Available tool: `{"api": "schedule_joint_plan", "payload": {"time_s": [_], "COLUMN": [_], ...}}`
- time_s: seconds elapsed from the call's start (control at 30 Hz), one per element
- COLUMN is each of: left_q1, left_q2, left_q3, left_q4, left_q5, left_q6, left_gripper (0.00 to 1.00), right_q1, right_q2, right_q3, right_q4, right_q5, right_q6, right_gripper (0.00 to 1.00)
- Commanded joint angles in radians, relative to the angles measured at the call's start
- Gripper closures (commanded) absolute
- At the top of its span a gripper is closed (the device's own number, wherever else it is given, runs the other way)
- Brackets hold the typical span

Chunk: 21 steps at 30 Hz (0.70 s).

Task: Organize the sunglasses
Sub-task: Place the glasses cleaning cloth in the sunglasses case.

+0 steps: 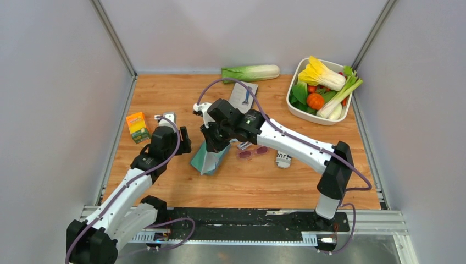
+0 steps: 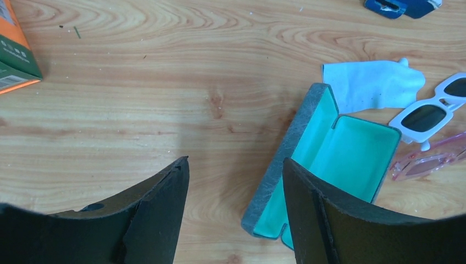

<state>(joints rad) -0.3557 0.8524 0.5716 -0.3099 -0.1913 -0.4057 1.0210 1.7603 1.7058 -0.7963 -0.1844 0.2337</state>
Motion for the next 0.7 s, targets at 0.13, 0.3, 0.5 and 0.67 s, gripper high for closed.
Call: {"api": "schedule_joint_plan", "payload": {"time_s": [0.13, 0.3, 0.5, 0.67], "left_q1": [0.018, 0.018, 0.018, 0.018], "left_q2": [-0.09, -0.134, -0.177, -0.295], "left_q3": [-0.059, -0.093, -0.13, -0.211], "left_q4": [0.121, 0.118, 0.106, 0.159], "left_q5": [0.07, 0.099, 0.127, 0.255], "left_q6": [-0.03, -0.021, -0.025, -0.062], "left_gripper": [0.3, 0.31, 0.32, 0.34], "right_q1": [0.011, 0.011, 0.011, 0.008], "right_q2": [0.094, 0.128, 0.148, 0.16], "right_q3": [0.097, 0.092, 0.092, 0.107], "right_q4": [0.009, 0.045, 0.074, 0.072], "right_q5": [-0.02, -0.046, -0.049, -0.014], "right_q6": [0.01, 0.033, 0.05, 0.05], "right_gripper": [1.0, 1.0, 1.0, 1.0]}}
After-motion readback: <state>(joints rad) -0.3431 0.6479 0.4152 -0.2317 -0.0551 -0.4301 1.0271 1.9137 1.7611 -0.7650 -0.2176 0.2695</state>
